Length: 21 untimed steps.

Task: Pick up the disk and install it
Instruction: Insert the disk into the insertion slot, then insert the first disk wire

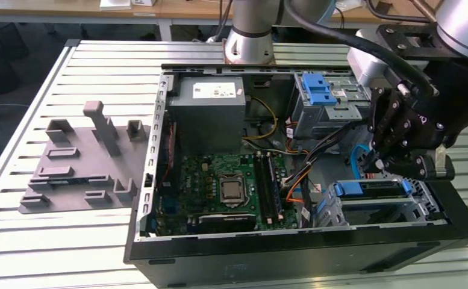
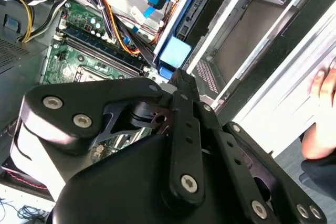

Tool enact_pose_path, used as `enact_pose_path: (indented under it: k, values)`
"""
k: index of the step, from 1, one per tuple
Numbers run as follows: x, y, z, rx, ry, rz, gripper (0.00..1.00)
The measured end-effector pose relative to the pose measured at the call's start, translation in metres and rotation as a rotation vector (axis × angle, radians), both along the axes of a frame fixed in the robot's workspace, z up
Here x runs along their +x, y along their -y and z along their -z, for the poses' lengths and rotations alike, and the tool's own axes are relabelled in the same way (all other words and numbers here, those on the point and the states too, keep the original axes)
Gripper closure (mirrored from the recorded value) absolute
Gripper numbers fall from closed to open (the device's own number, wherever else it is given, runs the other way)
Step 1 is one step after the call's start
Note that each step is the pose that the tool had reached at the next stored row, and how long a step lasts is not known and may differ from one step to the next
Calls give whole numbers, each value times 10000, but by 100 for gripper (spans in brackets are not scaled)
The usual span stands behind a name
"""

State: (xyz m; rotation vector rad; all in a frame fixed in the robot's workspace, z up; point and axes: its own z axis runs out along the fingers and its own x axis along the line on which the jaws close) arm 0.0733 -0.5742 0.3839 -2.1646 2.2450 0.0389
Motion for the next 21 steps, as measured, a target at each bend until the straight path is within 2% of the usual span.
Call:
enact_pose_path:
  k: [10,21]
  values:
    - [3,0,30,-1,0,0,89]
    - [58,0,45,-2,0,0,89]
